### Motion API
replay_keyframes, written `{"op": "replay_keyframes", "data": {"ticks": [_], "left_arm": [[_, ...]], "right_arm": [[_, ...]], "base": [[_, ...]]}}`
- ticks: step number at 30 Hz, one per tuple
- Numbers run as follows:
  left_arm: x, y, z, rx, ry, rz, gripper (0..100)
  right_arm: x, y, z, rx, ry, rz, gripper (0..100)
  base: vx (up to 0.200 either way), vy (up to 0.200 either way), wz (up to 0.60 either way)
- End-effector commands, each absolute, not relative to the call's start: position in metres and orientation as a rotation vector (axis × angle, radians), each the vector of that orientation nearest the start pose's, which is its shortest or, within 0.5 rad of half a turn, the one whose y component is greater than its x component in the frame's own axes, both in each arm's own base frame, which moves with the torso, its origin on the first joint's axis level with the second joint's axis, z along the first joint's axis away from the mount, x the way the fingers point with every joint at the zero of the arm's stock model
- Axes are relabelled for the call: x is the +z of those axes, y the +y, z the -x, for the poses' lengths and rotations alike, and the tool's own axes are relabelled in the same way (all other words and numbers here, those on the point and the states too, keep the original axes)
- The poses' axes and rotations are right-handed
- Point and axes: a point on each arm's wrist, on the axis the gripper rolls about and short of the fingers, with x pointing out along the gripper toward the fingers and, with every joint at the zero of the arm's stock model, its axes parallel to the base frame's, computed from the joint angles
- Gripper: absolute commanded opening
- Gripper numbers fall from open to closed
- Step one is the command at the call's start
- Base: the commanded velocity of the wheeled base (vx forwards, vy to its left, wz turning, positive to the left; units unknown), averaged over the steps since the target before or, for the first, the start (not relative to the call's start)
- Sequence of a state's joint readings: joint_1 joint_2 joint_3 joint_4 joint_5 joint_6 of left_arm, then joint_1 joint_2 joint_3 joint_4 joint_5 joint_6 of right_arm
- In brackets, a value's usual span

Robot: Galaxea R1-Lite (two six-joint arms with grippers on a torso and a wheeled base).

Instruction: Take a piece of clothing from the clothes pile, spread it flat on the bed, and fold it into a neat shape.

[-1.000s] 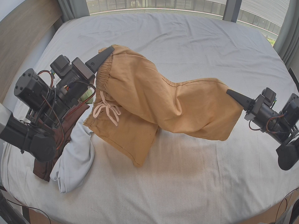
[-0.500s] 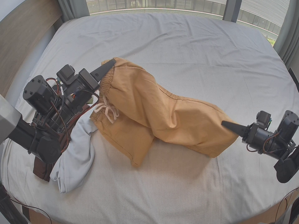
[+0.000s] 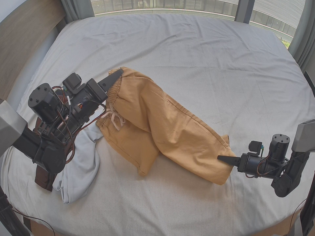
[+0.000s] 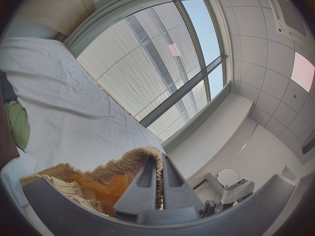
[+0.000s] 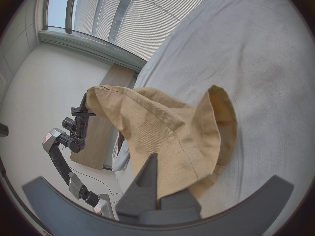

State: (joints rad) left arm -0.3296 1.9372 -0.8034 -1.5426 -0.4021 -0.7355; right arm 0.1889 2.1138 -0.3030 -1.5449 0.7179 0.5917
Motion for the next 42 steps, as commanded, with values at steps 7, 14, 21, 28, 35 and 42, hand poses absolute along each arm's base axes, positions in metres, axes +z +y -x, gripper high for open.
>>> {"op": "replay_keyframes", "data": {"ticks": [7, 14, 21, 28, 35, 42], "left_arm": [[0.187, -0.121, -0.324, -0.834, -0.12, 0.663, 0], [0.187, -0.12, -0.323, -0.833, -0.119, 0.663, 0], [0.187, -0.121, -0.323, -0.834, -0.117, 0.664, 0], [0.187, -0.121, -0.323, -0.834, -0.117, 0.664, 0], [0.187, -0.121, -0.323, -0.835, -0.118, 0.664, 0], [0.187, -0.121, -0.323, -0.834, -0.117, 0.664, 0]], "right_arm": [[0.028, 0.069, -0.283, 0.786, 0.558, -0.628, 100], [0.03, 0.064, -0.289, 0.772, 0.531, -0.63, 100], [0.032, 0.059, -0.295, 0.758, 0.508, -0.634, 100], [0.037, 0.062, -0.296, 0.773, 0.493, -0.629, 100], [0.042, 0.068, -0.293, 0.793, 0.495, -0.643, 100], [0.061, 0.068, -0.29, 0.815, 0.441, -0.64, 100]], "base": [[0.0, 0.0, 0.0], [0.0, 0.0, 0.0], [0.0, 0.0, 0.0], [0.0, 0.0, 0.0], [0.0, 0.0, 0.0], [0.0, 0.0, 0.0]]}}
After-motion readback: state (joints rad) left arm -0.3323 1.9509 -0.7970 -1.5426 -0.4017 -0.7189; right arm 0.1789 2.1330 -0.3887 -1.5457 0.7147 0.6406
